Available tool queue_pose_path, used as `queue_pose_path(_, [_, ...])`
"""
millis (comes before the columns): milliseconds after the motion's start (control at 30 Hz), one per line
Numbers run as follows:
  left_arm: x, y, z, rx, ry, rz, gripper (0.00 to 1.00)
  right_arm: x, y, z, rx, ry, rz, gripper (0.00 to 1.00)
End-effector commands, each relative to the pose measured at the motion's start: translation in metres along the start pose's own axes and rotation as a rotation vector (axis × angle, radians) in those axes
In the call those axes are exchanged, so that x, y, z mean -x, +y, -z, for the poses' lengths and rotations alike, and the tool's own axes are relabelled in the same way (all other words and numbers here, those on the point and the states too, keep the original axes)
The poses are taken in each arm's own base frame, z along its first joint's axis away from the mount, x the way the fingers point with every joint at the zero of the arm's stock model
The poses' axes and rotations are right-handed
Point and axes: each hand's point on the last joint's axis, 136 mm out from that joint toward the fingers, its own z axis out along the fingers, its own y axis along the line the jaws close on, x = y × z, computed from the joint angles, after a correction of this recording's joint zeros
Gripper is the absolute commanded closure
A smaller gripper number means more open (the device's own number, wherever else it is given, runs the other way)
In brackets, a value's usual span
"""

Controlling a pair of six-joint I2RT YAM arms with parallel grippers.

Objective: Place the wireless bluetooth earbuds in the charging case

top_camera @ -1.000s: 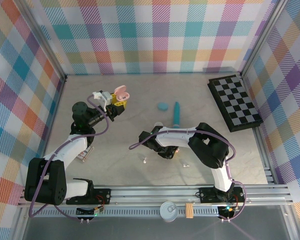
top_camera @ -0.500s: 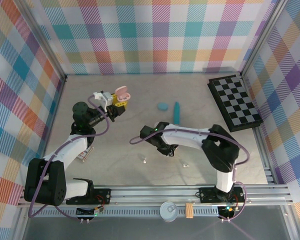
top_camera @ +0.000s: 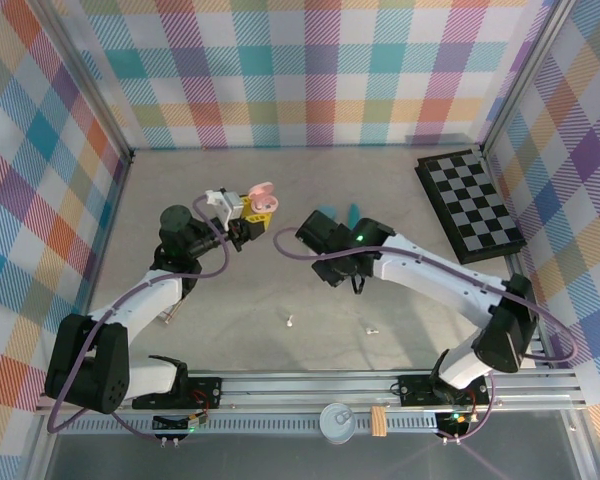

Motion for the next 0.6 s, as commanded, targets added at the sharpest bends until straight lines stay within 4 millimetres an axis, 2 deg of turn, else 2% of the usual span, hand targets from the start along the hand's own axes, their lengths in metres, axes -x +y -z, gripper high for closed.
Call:
queue_pose_path(0, [-0.002, -0.010, -0.010, -0.037, 0.007, -0.023, 0.73, 0.026, 0.013, 0.028, 0.150, -0.105, -0.042, 0.78])
queue_pose_path(233, [-0.011, -0.034, -0.021, -0.107, 0.022, -0.045, 0.73, 0.068, 0.028, 0.074, 0.401, -0.274, -0.117, 0.78])
queue_pose_path(333, [-0.010, -0.043, -0.023, -0.144, 0.011, -0.046, 0.73, 0.079, 0.028, 0.090, 0.501, -0.332, -0.159, 0.78])
queue_pose_path(433, [-0.009, -0.053, -0.024, -0.184, 0.009, -0.040, 0.73, 0.087, 0.024, 0.099, 0.558, -0.365, -0.192, 0.79])
queue_pose_path(567, [-0.008, -0.064, -0.024, -0.225, 0.012, -0.027, 0.73, 0.094, 0.018, 0.099, 0.568, -0.378, -0.206, 0.78])
